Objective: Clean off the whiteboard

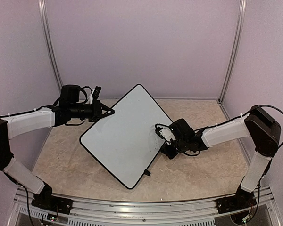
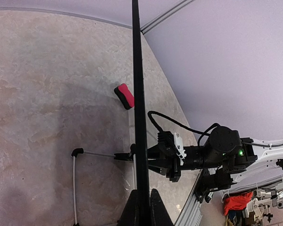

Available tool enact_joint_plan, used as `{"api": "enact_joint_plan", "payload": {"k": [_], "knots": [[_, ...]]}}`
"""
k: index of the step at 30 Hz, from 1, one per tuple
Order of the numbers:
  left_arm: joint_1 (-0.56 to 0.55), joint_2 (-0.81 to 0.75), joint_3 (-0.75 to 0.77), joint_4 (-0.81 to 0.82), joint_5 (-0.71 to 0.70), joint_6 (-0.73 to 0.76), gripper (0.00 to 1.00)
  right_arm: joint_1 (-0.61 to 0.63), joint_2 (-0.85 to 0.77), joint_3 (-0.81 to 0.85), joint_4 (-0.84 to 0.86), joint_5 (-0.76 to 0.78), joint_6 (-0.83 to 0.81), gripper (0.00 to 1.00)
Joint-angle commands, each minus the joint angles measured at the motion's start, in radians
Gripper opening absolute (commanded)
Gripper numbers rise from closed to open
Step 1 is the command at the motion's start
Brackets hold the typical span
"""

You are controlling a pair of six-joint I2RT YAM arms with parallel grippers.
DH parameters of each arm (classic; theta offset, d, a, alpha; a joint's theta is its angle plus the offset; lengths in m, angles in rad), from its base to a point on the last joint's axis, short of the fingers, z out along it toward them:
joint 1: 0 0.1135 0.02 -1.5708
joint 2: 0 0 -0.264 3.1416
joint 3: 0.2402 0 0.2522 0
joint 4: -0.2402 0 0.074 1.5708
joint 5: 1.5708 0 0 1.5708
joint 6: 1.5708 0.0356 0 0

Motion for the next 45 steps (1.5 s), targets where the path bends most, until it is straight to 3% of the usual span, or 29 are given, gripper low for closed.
{"api": "enact_joint_plan", "payload": {"k": [1, 19, 22, 26, 31, 35, 45], "knots": [[0.003, -0.003, -0.011, 0.069, 0.021, 0.038, 0.05, 0.023, 0.003, 0.012, 0.017, 0.002, 0.001, 0.18], [0.005, -0.005, -0.015, 0.074, 0.023, 0.037, 0.21, 0.035, 0.009, 0.001, 0.025, 0.012, 0.062, 0.08], [0.01, -0.008, -0.017, 0.076, 0.02, 0.037, 0.31, 0.035, 0.015, 0.002, 0.027, 0.012, 0.084, 0.05], [0.016, -0.026, -0.026, 0.088, 0.007, 0.037, 0.58, 0.035, 0.022, 0.001, 0.027, 0.043, 0.104, 0.03], [0.04, -0.07, -0.037, 0.084, -0.033, 0.045, 0.76, 0.034, 0.023, 0.001, 0.028, 0.069, 0.13, 0.0], [0.08, -0.116, -0.057, 0.092, -0.088, 0.035, 0.98, 0.036, 0.033, 0.007, 0.032, 0.077, 0.156, 0.0], [0.15, -0.177, -0.085, 0.089, -0.178, 0.023, 0.99, 0.035, 0.092, 0.079, -0.002, 0.135, 0.199, 0.0]]}}
